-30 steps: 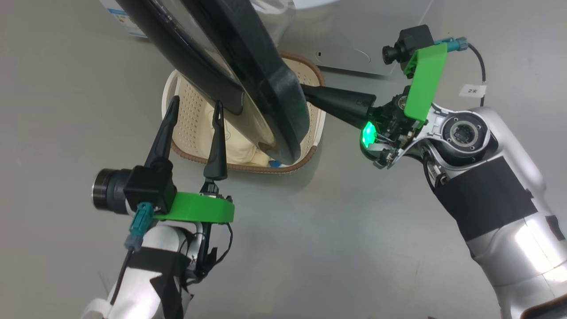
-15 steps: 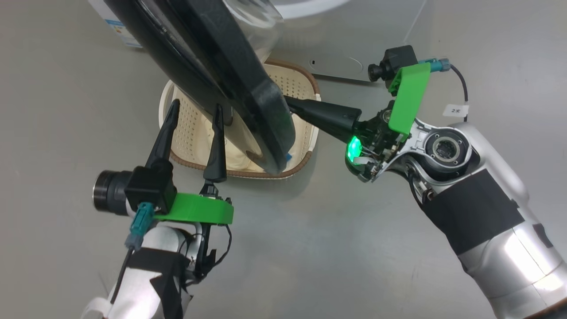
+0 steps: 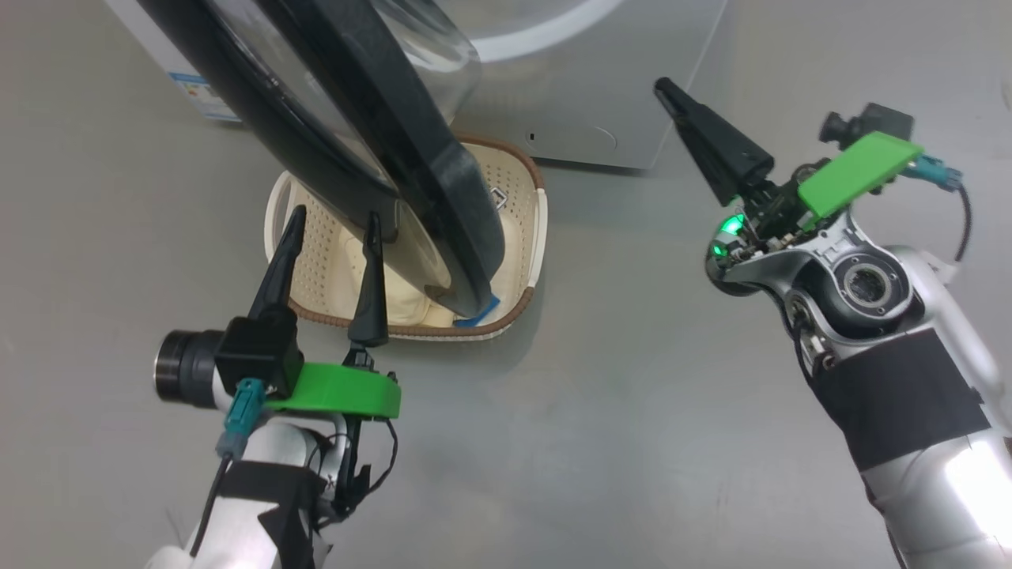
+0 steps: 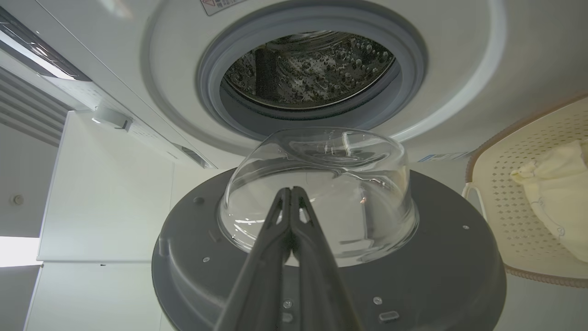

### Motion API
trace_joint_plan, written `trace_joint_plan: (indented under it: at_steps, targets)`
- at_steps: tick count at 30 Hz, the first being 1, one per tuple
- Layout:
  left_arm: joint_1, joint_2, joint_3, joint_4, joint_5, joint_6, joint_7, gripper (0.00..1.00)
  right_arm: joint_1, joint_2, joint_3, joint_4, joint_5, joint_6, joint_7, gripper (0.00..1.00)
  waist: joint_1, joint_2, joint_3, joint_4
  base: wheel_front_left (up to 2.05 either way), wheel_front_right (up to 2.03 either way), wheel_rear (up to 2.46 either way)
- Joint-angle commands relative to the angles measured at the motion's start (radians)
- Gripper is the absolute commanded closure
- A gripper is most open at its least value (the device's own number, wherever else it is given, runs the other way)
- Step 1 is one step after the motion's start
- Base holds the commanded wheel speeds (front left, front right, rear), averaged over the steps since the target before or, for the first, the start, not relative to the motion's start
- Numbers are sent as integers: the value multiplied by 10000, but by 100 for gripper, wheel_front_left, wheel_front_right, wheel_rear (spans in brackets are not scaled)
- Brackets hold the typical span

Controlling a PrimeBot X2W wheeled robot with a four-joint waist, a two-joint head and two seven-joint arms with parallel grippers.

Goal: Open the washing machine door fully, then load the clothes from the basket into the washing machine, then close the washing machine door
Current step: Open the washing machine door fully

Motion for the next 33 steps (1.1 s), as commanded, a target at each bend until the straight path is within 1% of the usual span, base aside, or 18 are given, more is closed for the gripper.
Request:
trace_joint_plan:
  at_steps: [1, 2, 3, 4, 5, 6, 7, 11, 15, 18, 21, 23, 24, 27, 30, 33]
  targets:
    - [-10, 165, 380, -287, 75, -8, -65, 0, 70, -45, -31, -395, -271, -27, -280, 100, 1, 0, -69, -89, 0, 0, 0]
    - [25, 174, 421, -275, 99, -18, -65, 0, 177, -81, -165, -432, -420, -27, -620, 87, 1, 0, -106, -138, 0, 0, 0]
    - [61, 182, 462, -263, 120, -26, -65, 0, 267, -149, -293, -479, -595, -27, -938, 77, 1, 0, -142, -187, 0, 0, 0]
    - [97, 191, 503, -247, 139, -34, -65, 0, 354, -277, -364, -514, -886, -27, -1246, 54, 1, 0, -190, -235, 0, 0, 0]
    - [136, 198, 537, -224, 155, -47, -65, 0, 468, -371, -445, -524, -1132, -27, -1558, 37, 1, 0, -246, -272, 0, 0, 0]
    - [173, 202, 565, -197, 170, -64, -65, 0, 586, -433, -528, -546, -1307, -27, -1823, 9, 1, 0, -302, -304, 0, 0, 0]
    - [208, 205, 593, -175, 177, -83, -65, 0, 699, -524, -599, -570, -1520, -27, -2084, 0, 1, 0, -357, -335, 0, 0, 0]
    - [371, 215, 706, -78, 204, -148, -65, 0, 1128, -840, -783, -543, -2463, -27, -3129, 0, 1, 0, -628, -477, 0, 0, 0]
    - [563, 234, 766, 8, 252, -222, -65, 0, 1515, -1192, -714, -437, -3769, -27, -4099, 0, 1, 0, -889, -608, 0, 0, 0]
    - [705, 247, 821, 52, 283, -247, -65, 0, 1788, -1396, -627, -316, -4864, -27, -4732, 0, 1, 0, -1054, -672, 0, 0, 0]
    - [799, 247, 871, 82, 294, -274, -65, 0, 2025, -1543, -729, -178, -6105, -27, -5140, 0, 1, 0, -1196, -722, 0, 0, 0]
    - [861, 250, 912, 90, 299, -282, -65, 0, 2158, -1653, -918, -65, -7274, -27, -5309, 0, 1, 0, -1289, -775, 0, 0, 0]
    - [895, 252, 934, 88, 302, -286, -65, 0, 2232, -1649, -1064, -29, -7930, -27, -5363, 0, 1, 0, -1333, -802, 0, 0, 0]
    - [999, 257, 987, 100, 311, -303, -65, 0, 2566, -1375, -1615, -68, -9710, -27, -5428, 0, 1, 0, -1479, -868, 0, 0, 0]
    - [1110, 259, 1028, 129, 317, -319, -65, 0, 3013, -977, -2206, -286, -11423, -27, -5445, 0, 1, 0, -1627, -937, 0, 0, 0]
    - [1218, 258, 1050, 157, 326, -334, -65, 0, 3515, -499, -2689, -605, -12852, -27, -5448, 0, 1, 0, -1773, -995, 0, 0, 0]
